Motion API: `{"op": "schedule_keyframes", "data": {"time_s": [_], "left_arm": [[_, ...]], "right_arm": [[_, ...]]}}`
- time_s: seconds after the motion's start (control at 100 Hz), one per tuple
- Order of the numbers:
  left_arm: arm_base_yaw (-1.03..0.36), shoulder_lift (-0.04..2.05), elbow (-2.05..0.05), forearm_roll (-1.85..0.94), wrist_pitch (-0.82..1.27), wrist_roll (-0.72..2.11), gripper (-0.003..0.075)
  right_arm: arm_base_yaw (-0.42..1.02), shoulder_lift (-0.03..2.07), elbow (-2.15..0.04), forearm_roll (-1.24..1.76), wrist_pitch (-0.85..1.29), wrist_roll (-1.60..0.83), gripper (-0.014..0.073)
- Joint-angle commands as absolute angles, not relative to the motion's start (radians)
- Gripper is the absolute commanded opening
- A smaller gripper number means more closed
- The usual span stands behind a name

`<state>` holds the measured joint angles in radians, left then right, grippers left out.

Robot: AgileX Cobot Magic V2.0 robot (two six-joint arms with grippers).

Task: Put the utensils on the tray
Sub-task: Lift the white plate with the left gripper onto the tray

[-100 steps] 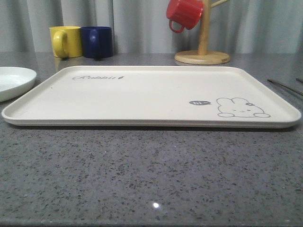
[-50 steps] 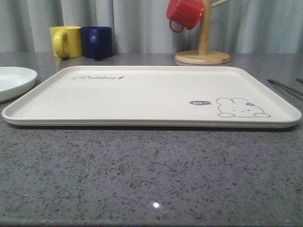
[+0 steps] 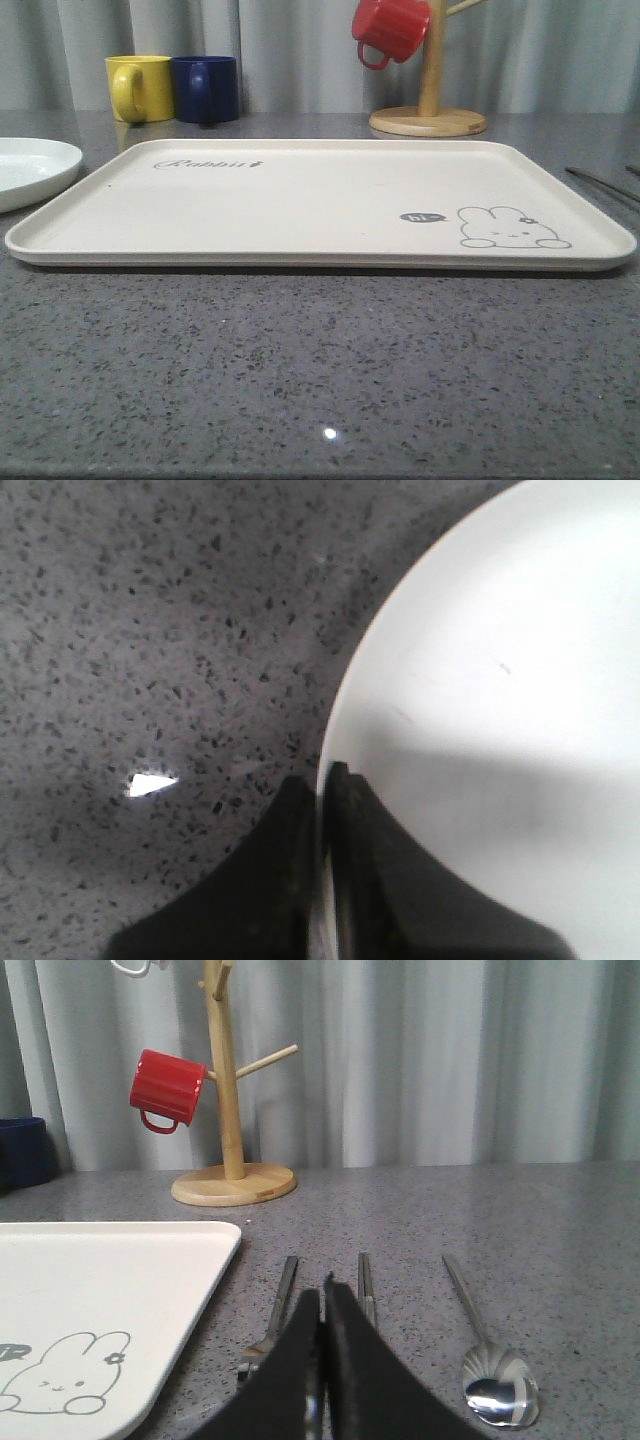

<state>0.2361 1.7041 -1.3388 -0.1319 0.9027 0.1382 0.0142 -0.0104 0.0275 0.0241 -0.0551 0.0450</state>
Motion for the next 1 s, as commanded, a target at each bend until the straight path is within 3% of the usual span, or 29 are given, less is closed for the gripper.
{"op": "schedule_keyframes", "data": {"time_s": [0.0,0.19,0.49,0.99], "left_arm": [[0.269,1.614,-1.367,-0.241,0.880,0.201,-0.0008],[0.352,1.526,-1.367,-0.480,0.920,0.353,-0.0008],[0.335,1.471,-1.369,-0.750,1.003,0.487,-0.0010],[-0.070,1.531,-1.377,-0.670,0.875,0.414,-0.0018]], "right_arm": [[0.009,-0.032,0.010,0.022,-0.136,0.034,-0.0069],[0.009,-0.032,0.010,0.022,-0.136,0.034,-0.0069],[0.009,-0.032,0.010,0.022,-0.136,0.034,-0.0069],[0.009,-0.032,0.010,0.022,-0.136,0.034,-0.0069]]}}
